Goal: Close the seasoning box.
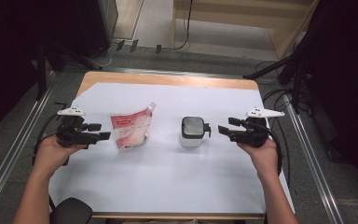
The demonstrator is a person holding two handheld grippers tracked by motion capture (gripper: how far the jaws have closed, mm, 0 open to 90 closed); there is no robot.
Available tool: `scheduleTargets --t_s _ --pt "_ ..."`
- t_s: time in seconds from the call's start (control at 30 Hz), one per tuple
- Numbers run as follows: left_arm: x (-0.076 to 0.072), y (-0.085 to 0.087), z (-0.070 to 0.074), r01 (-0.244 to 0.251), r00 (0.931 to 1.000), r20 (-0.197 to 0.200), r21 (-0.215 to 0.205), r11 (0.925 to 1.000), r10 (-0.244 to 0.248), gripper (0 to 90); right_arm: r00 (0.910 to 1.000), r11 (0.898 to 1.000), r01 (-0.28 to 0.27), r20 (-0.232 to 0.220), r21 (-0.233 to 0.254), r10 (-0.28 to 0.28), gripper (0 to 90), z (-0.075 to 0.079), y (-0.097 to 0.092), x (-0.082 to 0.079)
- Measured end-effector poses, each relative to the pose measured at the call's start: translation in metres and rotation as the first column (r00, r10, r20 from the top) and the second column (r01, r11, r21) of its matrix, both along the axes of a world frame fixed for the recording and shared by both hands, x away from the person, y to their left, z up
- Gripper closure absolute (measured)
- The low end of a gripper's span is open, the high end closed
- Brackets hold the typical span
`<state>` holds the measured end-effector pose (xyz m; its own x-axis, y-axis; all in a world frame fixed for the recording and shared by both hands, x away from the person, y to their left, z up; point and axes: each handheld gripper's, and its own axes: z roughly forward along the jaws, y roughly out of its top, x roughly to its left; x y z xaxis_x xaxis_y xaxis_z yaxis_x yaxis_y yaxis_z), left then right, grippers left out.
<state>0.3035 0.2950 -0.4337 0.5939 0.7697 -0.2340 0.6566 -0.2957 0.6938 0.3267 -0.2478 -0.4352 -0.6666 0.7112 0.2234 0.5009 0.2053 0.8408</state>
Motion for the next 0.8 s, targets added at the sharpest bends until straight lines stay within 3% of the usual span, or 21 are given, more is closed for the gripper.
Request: scheduleTargets --t_s 0.17,0.8 --pt "0.0 -0.001 0.0 -0.004 1.0 -0.004 0.002 1.0 0.004 38.8 0.9991 0.999 0.025 0.034 -0.028 -0.024 32.0 -0.009 -0.017 -0.003" --pt "0.003 -0.002 -0.004 -0.025 0.9997 -0.004 -0.002 0.9997 0.025 36.3 0.9943 0.994 0.099 -0.034 -0.053 -0.101 26.1 -0.037 -0.051 -0.005"
